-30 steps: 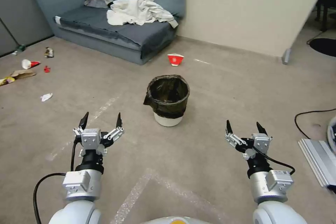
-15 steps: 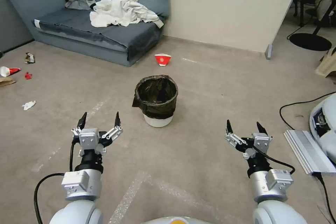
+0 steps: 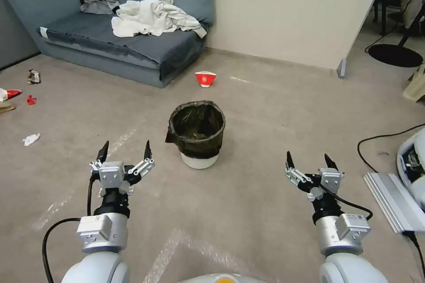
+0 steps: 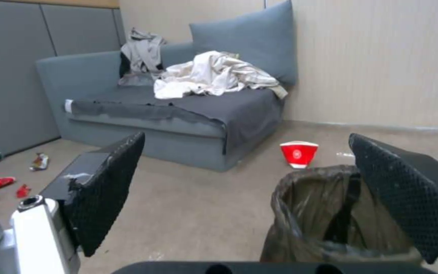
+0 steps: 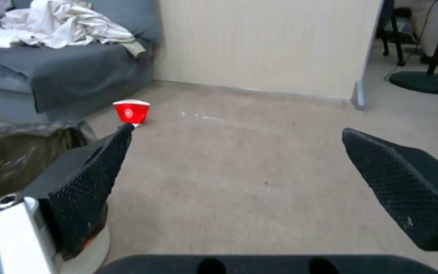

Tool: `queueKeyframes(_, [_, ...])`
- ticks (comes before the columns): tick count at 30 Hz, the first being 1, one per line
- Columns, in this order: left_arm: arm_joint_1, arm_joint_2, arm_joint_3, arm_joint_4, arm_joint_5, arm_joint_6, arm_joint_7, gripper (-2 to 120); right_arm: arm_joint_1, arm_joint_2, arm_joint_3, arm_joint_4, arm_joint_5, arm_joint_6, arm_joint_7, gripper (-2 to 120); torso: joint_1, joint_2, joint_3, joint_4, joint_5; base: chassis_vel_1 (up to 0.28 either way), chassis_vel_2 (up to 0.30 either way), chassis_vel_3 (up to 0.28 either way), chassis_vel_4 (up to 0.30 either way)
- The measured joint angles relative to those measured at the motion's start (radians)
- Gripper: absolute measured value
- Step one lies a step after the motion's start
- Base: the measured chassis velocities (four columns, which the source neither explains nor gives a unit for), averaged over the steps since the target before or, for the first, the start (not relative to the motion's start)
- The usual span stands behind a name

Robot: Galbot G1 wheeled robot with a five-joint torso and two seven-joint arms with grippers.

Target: Pick up the trash can from the floor.

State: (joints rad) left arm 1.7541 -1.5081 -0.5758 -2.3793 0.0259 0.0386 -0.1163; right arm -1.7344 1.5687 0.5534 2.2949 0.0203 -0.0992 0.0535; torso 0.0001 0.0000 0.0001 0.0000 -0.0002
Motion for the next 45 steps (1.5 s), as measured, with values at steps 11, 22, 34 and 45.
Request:
queueKeyframes(11, [-0.008, 0.002, -0.001, 0.008, -0.004, 0.001, 0.001, 100, 0.004, 0.000, -0.003, -0.007, 0.000, 0.001, 0.001, 100, 0.000, 0.000, 0.000, 0.0000, 0.0000, -0.181, 0.167, 0.179, -0.170])
queueKeyframes(22, [-0.035, 0.006, -0.008, 0.029, -0.007, 0.010, 0.004, 100, 0.019, -0.001, -0.006, -0.019, 0.008, 0.001, 0.005, 100, 0.000, 0.000, 0.000, 0.0001, 0.0001, -0.172, 0.168, 0.175, -0.174])
queueKeyframes(34, [-0.168, 0.099, -0.045, 0.104, -0.235, 0.226, 0.012, 100, 0.052, -0.006, -0.002, -0.039, 0.013, -0.012, 0.007, 100, 0.000, 0.000, 0.000, -0.0001, 0.0001, -0.029, 0.035, 0.040, -0.037])
queueKeyframes(45, [-0.315, 0.158, 0.044, 0.262, -0.393, 0.408, -0.003, 100, 0.105, -0.020, -0.002, -0.054, 0.013, -0.062, 0.015, 100, 0.000, 0.000, 0.000, 0.0001, 0.0001, 0.000, 0.000, 0.000, 0.000])
